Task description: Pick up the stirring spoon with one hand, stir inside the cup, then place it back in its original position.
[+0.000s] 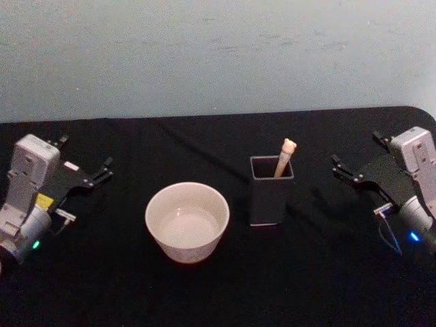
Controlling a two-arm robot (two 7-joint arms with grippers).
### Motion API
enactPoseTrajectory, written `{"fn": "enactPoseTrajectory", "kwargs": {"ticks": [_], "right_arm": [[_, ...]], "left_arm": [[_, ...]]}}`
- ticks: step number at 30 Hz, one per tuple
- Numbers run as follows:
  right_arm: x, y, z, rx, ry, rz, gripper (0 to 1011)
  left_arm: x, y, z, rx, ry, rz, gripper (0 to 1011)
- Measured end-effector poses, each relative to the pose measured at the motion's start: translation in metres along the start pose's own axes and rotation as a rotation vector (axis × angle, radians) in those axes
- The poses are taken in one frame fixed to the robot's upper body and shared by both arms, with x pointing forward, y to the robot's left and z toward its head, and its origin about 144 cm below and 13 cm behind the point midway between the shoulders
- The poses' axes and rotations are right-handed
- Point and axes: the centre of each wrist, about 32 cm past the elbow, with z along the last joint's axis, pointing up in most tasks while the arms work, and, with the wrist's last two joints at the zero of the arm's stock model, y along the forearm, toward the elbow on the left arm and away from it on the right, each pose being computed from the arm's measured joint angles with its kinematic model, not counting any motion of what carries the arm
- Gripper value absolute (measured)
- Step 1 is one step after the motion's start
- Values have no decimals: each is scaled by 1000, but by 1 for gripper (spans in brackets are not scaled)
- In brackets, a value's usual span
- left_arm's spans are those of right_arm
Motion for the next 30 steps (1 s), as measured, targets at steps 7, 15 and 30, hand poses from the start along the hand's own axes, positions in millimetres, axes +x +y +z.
{"fn": "enactPoseTrajectory", "kwargs": {"ticks": [7, 15, 30], "right_arm": [[0, 0, 0, 0, 0, 0, 1000], [0, 0, 0, 0, 0, 0, 1000], [0, 0, 0, 0, 0, 0, 1002]], "left_arm": [[0, 0, 0, 0, 0, 0, 1001], [0, 0, 0, 0, 0, 0, 1001], [0, 0, 0, 0, 0, 0, 1001]]}}
